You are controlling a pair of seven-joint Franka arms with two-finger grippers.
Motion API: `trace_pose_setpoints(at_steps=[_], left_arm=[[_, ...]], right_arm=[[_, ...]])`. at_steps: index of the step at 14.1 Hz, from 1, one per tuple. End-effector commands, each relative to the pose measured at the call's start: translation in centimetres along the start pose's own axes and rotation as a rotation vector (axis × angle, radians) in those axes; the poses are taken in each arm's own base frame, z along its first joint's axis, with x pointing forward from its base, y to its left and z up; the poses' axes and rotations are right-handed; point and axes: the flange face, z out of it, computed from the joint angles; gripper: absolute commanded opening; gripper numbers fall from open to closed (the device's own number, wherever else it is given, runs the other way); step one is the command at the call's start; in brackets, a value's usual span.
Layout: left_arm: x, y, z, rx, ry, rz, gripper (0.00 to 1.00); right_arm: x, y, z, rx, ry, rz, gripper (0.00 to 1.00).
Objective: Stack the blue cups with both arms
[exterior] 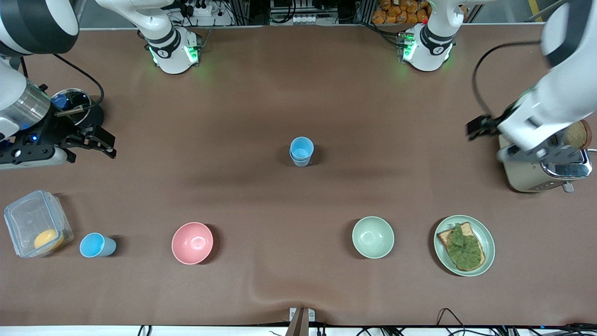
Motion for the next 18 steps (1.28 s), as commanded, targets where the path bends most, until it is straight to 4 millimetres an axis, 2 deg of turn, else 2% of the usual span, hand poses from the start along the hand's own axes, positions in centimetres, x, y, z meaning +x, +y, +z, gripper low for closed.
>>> trace_pose_setpoints(at_steps=[1,5,9,18], left_arm=[[-3.4,-0.5,-1.1,-0.005,0.015,-0.006,1.00],[-3.0,-2.0,-2.1,-0.007,0.040,-0.018,1.00],[-3.1,-1.5,-2.9,-0.016,0.045,-0.013,1.00],[-2.8,-1.2,-2.4,-0.019,0.026,-0.010,1.00]], right_arm=[[-2.0,0.5,-0.2,-0.011,-0.003,0.009,1.00],[-1.9,0.5,-0.5,-0.011,-0.011,0.008,1.00],[-2.1,0.4,-0.4,-0.011,-0.025,0.006,1.00],[-2.1,0.5,-0.4,-0.011,-0.028,0.008,1.00]])
